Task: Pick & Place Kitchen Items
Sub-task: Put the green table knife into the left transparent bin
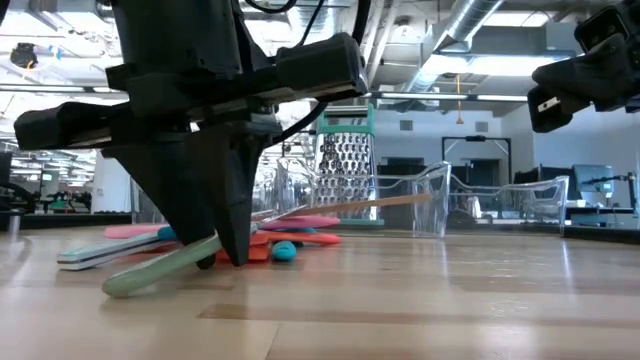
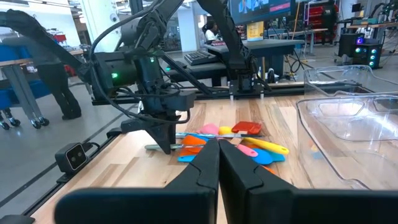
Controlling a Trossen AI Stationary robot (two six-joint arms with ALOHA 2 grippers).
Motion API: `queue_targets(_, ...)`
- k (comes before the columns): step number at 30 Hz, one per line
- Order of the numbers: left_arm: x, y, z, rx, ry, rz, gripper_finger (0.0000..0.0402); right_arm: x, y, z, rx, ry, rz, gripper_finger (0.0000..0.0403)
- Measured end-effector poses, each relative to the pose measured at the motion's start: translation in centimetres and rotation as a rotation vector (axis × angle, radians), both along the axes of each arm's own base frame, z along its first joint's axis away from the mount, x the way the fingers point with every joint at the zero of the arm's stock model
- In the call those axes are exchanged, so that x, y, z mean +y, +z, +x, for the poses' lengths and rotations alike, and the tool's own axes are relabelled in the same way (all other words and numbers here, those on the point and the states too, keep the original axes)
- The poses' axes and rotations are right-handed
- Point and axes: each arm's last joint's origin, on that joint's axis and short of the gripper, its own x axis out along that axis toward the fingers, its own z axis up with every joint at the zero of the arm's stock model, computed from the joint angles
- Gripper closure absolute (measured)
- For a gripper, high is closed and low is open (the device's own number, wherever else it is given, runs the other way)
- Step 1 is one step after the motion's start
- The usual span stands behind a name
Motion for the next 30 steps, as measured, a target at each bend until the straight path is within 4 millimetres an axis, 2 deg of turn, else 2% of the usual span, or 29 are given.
queue_targets(13,0.1,5.4,-1.1,-0.112,-0.062,-0.021,0.0380,0.0,0.0,0.0,0.000,0.000,0.000,0.0403)
queue_targets(21,1.1,9.7,-1.9,-0.275,-0.192,0.208,0.0378,0.0,0.0,0.0,0.000,0.000,0.000,0.0403)
queue_targets(30,3.3,16.3,-4.1,-0.404,-0.338,0.537,0.0380,0.0,0.0,0.0,0.005,0.000,0.026,0.0403)
